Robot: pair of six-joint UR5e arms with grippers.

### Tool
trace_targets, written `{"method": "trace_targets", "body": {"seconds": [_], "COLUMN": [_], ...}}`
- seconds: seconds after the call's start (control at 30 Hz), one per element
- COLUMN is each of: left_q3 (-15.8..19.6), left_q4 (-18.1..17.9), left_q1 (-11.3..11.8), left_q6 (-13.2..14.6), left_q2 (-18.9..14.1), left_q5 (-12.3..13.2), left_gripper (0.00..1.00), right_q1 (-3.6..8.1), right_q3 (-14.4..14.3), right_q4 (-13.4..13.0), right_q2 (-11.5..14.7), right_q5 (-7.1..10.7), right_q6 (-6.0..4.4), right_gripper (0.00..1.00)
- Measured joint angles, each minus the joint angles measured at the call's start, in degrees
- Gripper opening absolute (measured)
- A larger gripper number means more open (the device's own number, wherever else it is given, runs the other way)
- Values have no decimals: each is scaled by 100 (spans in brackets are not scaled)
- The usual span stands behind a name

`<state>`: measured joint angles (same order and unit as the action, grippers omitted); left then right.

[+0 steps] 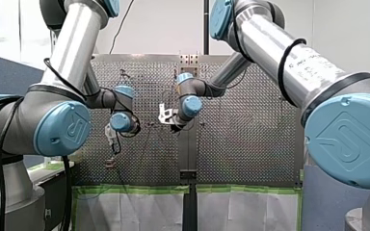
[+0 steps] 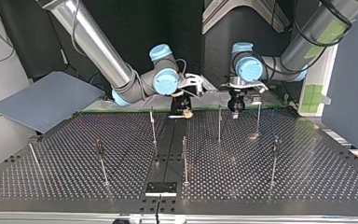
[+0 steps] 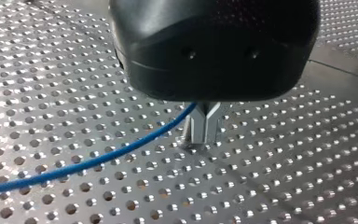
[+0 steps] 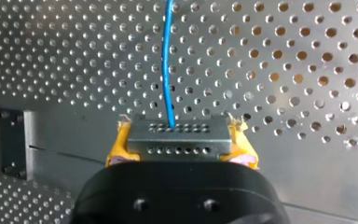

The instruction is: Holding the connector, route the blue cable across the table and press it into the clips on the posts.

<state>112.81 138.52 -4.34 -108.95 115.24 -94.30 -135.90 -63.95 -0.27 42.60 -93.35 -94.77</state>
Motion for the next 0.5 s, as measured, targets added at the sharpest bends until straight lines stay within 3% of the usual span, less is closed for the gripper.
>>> {"method": "trace_targets", "body": {"seconds": [0.5], "left_q3": [-514], "left_q4": [130], "left_q1": [212], "left_q6": [-103], "left_q2": [90], "left_q5": [214], "left_gripper": [0], "right_q1": [251], "right_q3": [193], "right_q4": [0], "right_q2": [0], "right_q5": [17], "right_q6": [-7], "right_gripper": [0]}}
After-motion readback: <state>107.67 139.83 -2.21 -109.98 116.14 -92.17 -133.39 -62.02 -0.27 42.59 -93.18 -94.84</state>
